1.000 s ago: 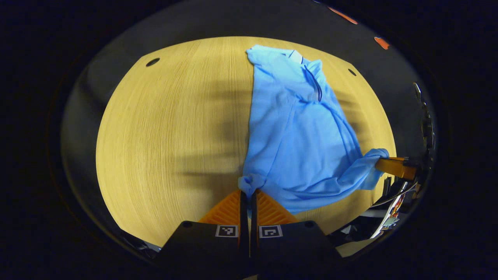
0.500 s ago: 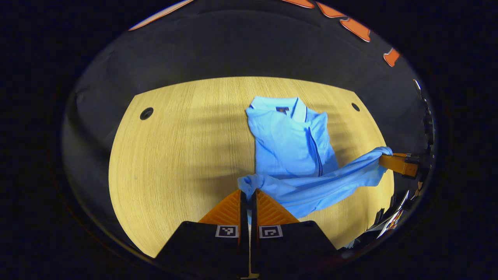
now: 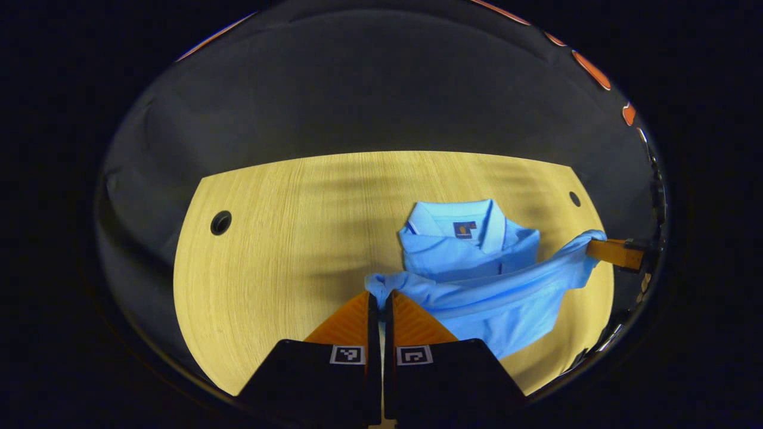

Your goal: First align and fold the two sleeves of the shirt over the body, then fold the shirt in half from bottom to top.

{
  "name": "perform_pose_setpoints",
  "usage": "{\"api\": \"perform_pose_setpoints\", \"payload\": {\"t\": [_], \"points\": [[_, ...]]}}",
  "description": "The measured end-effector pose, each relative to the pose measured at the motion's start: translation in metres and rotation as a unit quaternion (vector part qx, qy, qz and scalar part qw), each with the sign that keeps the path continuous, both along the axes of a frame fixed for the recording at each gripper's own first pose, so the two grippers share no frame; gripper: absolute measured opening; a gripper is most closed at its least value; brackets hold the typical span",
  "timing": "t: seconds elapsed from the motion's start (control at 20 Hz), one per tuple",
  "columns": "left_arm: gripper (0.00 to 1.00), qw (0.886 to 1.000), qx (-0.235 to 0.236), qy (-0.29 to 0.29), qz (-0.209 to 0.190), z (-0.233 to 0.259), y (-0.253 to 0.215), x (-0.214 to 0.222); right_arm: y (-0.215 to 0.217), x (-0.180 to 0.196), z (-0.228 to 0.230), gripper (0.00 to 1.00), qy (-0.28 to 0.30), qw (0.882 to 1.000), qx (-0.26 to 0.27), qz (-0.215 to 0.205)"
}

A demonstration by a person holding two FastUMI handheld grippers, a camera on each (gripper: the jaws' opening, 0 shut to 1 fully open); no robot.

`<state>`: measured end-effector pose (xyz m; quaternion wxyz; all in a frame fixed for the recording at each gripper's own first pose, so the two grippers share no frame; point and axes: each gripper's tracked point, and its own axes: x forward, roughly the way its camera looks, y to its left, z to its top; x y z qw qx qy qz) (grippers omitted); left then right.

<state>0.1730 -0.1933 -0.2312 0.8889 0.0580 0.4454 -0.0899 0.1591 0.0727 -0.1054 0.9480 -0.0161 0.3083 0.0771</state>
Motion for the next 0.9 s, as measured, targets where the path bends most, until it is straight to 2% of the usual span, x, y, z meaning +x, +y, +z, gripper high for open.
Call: {"api": "perform_pose_setpoints", "payload": {"t": [0.15, 0.25, 0.35, 0.4, 0.45, 0.55, 0.65, 0.7, 0.9], "points": [[0.07, 1.000, 0.017, -0.001, -0.001, -0.013, -0.002, 0.020, 0.001, 0.020, -0.015, 0.00, 0.015, 1.000, 0.007, -0.013], [0.06, 1.000, 0.021, 0.000, 0.002, -0.027, -0.001, 0.026, -0.003, 0.030, -0.034, 0.02, 0.030, 0.999, -0.009, -0.021], [0.14, 1.000, 0.023, -0.006, 0.002, -0.031, 0.003, 0.032, -0.005, 0.034, -0.034, 0.04, 0.025, 0.999, -0.015, -0.026], [0.35, 1.000, 0.026, -0.011, 0.002, -0.028, 0.007, 0.034, -0.008, 0.034, -0.028, 0.12, 0.017, 0.999, -0.017, -0.026], [0.38, 0.999, 0.028, -0.020, 0.004, -0.024, 0.010, 0.036, -0.008, 0.036, -0.028, 0.21, 0.009, 0.999, -0.019, -0.026], [0.69, 0.999, 0.021, -0.047, 0.008, -0.010, 0.014, 0.037, -0.010, 0.031, -0.021, 0.63, -0.003, 0.999, -0.015, -0.028], [1.00, 0.996, 0.013, -0.088, 0.017, 0.016, 0.014, 0.035, -0.007, 0.020, -0.007, 0.94, -0.017, 0.999, 0.010, -0.030], [1.00, 0.993, 0.012, -0.113, 0.020, 0.031, 0.014, 0.035, -0.006, 0.015, 0.000, 0.99, -0.027, 0.999, 0.016, -0.029], [1.00, 0.981, -0.008, -0.192, 0.029, 0.100, 0.011, 0.015, -0.010, -0.018, 0.035, 0.99, -0.090, 0.996, -0.004, -0.009]]}}
